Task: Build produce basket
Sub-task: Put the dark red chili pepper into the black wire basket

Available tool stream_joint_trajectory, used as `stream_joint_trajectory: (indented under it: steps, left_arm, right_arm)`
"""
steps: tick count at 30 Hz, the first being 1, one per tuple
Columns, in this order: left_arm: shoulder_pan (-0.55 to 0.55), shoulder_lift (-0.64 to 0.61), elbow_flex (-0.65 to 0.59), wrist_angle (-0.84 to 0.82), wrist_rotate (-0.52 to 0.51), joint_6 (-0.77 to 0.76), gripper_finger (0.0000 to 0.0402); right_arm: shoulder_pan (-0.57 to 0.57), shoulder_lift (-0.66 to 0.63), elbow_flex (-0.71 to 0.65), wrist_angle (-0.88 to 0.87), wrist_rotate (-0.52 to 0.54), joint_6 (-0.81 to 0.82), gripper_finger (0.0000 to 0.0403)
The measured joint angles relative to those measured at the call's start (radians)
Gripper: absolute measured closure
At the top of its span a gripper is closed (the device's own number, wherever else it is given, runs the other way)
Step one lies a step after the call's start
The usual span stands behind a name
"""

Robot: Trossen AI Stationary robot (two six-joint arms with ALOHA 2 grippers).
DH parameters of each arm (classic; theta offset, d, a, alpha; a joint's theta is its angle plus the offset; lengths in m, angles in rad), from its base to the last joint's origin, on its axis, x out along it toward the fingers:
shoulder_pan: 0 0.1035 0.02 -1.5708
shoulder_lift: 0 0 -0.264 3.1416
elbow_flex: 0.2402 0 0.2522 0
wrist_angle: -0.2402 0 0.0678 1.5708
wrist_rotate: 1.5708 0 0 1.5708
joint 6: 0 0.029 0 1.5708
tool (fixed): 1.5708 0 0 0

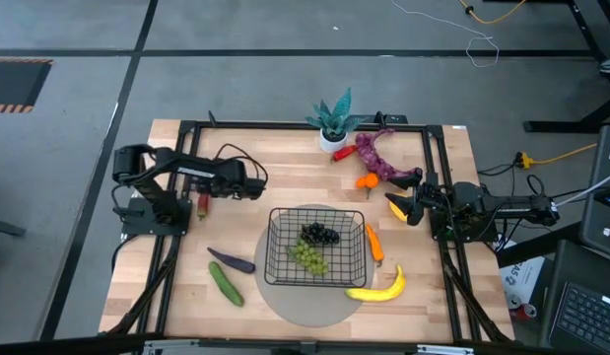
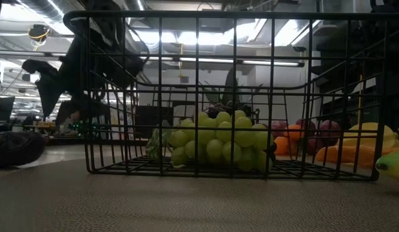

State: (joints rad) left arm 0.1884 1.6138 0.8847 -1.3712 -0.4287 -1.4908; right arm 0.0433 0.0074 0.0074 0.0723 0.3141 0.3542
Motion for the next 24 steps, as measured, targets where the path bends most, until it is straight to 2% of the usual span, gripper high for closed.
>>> stream_joint_trajectory:
  steps: [6, 10, 15, 24]
  left_arm:
    - [-0.008, 0.012, -0.076, 0.015, 0.134, -0.054, 0.0262]
    - [-0.016, 0.008, -0.156, 0.136, 0.213, -0.047, 0.0262]
    - [-0.015, 0.003, -0.205, 0.286, 0.213, -0.001, 0.0262]
    - [-0.011, 0.006, -0.197, 0.310, 0.202, 0.103, 0.0262]
  right_arm:
    - [0.000, 0.000, 0.000, -0.010, -0.001, 0.002, 0.0093]
    - [0.000, 0.000, 0.000, -0.011, -0.001, -0.005, 0.0093]
    - [0.000, 0.000, 0.000, -0.011, -0.001, -0.020, 0.0093]
    - [0.000, 0.000, 0.000, -0.011, -0.001, -0.019, 0.0093]
